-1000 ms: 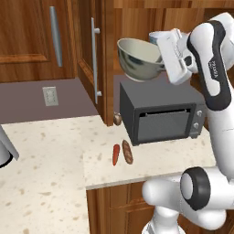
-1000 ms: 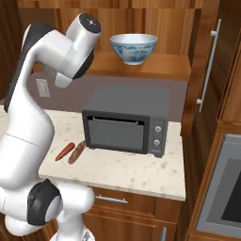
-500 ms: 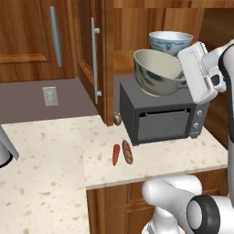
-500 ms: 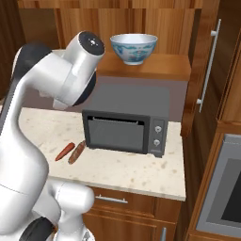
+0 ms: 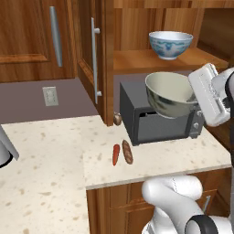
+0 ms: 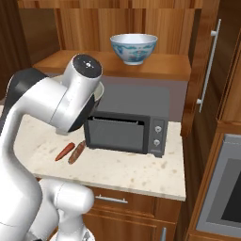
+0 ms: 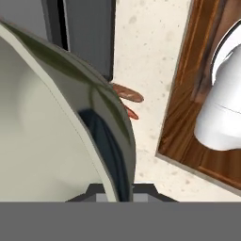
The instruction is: Pick both bowls and place them on the counter. Then place the carrot in one bowl and place the baguette in the other bowl.
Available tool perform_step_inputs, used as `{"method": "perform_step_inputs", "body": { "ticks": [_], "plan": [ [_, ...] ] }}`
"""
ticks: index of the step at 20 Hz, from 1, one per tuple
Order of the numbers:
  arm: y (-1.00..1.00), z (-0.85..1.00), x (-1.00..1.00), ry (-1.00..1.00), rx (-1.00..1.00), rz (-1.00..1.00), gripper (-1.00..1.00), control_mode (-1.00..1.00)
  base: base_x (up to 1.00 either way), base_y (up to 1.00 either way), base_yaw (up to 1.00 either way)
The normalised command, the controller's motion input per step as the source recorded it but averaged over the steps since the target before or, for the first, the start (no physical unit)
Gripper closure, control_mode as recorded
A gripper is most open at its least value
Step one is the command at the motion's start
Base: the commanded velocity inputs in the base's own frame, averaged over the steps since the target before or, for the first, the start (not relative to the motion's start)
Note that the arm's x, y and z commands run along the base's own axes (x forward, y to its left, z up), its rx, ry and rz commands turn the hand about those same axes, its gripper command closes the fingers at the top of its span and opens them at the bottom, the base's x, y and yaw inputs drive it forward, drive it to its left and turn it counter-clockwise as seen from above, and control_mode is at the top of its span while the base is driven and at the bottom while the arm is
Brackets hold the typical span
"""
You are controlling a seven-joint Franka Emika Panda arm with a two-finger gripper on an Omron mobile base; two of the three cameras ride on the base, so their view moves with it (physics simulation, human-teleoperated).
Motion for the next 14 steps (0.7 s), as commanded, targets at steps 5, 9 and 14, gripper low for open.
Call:
{"method": "perform_step_inputs", "body": {
  "ticks": [5,9,14],
  "plan": [
    [-0.29,-0.63,-0.05,0.03,-0.07,-0.04,1.00,-1.00,0.00,0.00,0.00],
    [-0.25,-0.61,0.00,0.01,-0.02,-0.02,1.00,-1.00,0.00,0.00,0.00],
    [-0.17,-0.64,0.08,0.00,0.00,0.00,1.00,-1.00,0.00,0.00,0.00]
  ]
}}
